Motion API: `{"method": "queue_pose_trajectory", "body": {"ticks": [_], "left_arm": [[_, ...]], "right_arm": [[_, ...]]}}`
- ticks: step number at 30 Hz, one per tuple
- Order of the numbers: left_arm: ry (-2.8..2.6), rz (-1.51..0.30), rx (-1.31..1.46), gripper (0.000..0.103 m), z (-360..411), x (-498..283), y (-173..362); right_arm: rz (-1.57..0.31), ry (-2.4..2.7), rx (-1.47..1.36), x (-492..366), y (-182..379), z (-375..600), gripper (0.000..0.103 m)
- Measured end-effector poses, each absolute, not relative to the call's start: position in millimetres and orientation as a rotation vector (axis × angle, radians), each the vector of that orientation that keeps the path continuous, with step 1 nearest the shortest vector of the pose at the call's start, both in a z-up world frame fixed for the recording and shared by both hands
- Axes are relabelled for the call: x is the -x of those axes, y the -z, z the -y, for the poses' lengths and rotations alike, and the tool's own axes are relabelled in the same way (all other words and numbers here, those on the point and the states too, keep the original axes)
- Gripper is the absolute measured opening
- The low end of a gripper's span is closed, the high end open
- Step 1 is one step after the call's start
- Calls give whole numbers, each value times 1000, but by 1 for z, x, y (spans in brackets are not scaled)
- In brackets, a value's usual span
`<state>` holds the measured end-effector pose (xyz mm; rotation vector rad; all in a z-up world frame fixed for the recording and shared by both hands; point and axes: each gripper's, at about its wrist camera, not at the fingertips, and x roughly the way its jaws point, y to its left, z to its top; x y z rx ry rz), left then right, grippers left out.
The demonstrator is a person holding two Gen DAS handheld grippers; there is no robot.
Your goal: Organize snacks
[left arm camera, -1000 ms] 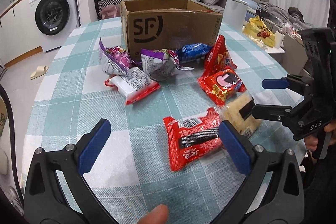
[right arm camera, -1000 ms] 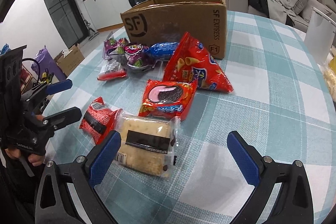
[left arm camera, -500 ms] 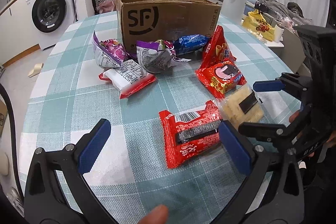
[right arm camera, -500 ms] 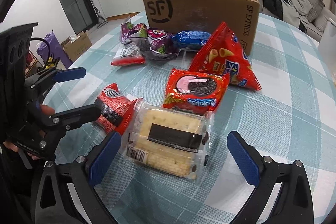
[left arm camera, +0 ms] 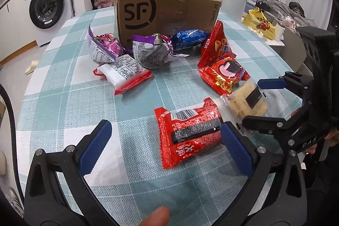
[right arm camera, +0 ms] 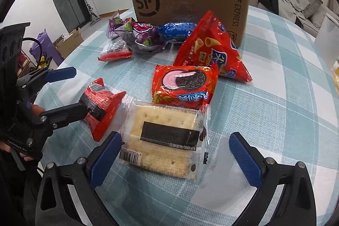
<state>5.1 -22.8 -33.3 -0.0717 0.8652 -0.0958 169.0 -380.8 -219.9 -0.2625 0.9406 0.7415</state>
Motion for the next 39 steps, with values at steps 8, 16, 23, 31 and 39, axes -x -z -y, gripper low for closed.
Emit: {"method": "queue_pose_trajectory", "body": {"ticks": [8,16,23,31,39], "left_arm": [[136,-895,53,102,39,-9,41],[114,-938,61,102,38,-16,52],[100,-939,71,102,33,-16,52],[142,-942,59,82,39,-15,52],[219,-915,43,46,46,-10,50]], "right_arm": [[-941,-736,257,-165,218,397,103],[-920,-761,293,-155,219,387,103],[-890,-763,349,-145,220,377,102],[-869,-782,363,-142,216,380,81],[-853,-848,380,-133,213,377,64]]}}
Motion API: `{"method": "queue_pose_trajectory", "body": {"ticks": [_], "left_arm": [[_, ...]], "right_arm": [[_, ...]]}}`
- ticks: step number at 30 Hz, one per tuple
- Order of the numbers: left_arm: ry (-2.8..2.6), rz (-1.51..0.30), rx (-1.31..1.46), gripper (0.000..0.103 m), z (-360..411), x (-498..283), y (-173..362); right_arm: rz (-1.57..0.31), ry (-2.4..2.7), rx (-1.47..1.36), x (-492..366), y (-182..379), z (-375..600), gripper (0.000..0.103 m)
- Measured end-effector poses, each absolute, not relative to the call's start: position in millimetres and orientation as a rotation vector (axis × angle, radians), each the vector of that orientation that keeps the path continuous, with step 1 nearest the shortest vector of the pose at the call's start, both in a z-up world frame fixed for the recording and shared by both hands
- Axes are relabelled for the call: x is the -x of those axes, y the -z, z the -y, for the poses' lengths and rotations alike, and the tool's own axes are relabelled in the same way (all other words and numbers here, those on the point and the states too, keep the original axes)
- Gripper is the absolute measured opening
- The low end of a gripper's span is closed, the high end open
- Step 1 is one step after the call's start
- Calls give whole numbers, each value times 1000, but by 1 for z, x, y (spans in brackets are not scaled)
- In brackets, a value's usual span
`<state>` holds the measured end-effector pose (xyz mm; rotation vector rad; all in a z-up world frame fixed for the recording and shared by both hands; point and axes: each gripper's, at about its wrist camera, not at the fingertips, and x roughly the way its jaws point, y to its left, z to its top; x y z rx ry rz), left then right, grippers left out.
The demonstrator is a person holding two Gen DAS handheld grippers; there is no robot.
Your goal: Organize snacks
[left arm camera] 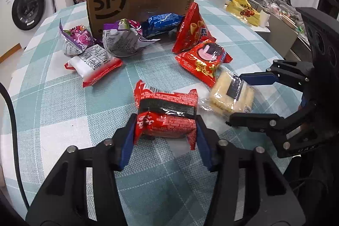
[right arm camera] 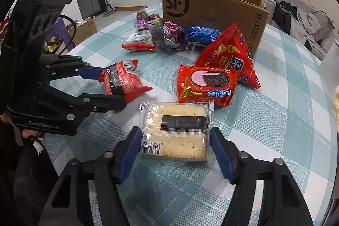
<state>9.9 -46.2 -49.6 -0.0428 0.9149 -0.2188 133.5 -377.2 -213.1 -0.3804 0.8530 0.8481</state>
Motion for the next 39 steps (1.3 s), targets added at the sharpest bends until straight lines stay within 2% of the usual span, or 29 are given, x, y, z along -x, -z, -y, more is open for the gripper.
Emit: {"method": "queue_pose_trajectory", "body": {"ticks": [3,18,39], "left_arm": [[229,-909,55,43,45,-10,49],[218,-829,101,43,31,-1,31],[149,-675,176,43,6,6,-21]], "right_arm": [[-842,-865,385,-131,213,376,62],[-792,-906,315,-131,197,385,61],[-628,-829,53,-158,148,418,61]]}}
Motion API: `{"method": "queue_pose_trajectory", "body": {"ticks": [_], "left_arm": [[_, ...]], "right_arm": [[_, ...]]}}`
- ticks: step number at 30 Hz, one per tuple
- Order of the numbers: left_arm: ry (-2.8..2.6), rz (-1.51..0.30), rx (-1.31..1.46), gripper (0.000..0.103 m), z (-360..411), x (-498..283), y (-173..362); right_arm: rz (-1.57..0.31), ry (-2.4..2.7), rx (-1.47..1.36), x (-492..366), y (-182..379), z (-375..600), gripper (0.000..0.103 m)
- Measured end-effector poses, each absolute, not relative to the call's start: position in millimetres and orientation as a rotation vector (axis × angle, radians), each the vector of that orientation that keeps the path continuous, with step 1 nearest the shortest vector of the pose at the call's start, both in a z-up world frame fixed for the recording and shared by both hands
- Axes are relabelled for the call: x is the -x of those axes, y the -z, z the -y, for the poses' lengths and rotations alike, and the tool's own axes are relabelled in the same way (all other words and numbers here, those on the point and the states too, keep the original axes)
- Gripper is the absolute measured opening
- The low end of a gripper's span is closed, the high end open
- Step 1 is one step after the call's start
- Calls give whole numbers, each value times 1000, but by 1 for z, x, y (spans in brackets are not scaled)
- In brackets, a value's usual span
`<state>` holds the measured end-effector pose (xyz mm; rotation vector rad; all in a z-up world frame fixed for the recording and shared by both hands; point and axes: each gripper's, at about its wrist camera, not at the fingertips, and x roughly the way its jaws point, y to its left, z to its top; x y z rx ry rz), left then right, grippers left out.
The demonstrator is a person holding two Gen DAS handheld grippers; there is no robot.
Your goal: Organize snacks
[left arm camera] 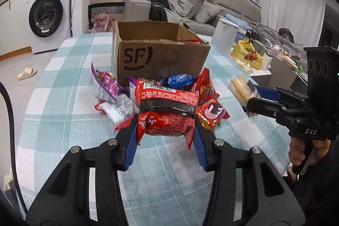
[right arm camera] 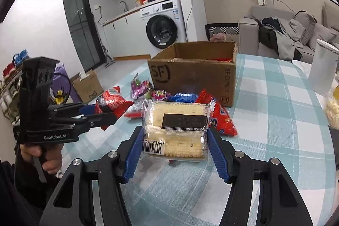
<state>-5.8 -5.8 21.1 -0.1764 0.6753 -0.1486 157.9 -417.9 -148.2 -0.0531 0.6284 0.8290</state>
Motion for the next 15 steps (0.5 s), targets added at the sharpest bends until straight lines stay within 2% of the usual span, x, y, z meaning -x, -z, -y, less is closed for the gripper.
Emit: {"method": "queue_pose_trajectory", "body": {"ticks": [15], "left_arm": [[127,-595,166,43,2,-16,-63]], "right_arm": [[-572,-810,19,-181,113,417,61]]}}
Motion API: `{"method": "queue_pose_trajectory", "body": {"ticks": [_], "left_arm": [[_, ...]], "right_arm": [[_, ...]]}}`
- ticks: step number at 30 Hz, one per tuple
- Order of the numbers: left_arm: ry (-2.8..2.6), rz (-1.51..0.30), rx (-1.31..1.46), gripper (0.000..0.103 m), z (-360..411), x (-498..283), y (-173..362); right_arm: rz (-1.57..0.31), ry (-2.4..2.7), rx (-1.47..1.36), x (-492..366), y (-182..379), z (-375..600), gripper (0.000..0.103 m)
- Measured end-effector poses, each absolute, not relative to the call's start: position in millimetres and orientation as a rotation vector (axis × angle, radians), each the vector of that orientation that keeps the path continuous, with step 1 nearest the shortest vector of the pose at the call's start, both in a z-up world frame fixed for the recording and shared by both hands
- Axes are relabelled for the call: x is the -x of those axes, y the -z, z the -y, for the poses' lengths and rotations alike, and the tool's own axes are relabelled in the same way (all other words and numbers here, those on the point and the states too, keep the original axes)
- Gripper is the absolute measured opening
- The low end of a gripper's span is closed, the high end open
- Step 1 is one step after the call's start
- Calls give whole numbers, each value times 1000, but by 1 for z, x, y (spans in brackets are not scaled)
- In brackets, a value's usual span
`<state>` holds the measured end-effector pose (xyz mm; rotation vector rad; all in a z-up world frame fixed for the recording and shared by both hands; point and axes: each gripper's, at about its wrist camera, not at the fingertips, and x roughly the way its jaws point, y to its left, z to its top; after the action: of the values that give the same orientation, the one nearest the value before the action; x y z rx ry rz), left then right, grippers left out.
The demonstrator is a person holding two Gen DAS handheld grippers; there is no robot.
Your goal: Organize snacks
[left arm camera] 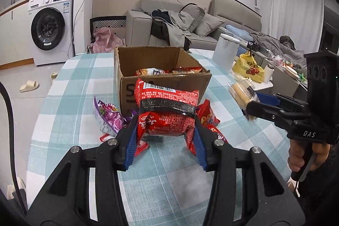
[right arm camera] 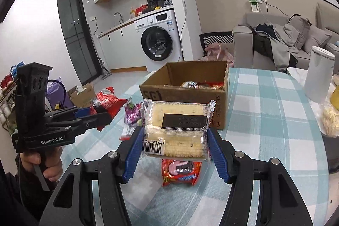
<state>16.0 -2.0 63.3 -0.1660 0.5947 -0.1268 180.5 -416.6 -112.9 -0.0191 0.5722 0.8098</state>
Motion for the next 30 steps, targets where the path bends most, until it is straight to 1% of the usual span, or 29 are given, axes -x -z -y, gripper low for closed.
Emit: {"method": "queue_pose_trajectory", "body": {"ticks": [13,30], "left_arm": [[105,-533,152,43,-2,-35,-96],[55,-526,152,43,-10,-78,-106]], "right_arm": [[-545,-801,-1,-202,86,407,62],[-562,-789,-46,-238,72,392,61]]}}
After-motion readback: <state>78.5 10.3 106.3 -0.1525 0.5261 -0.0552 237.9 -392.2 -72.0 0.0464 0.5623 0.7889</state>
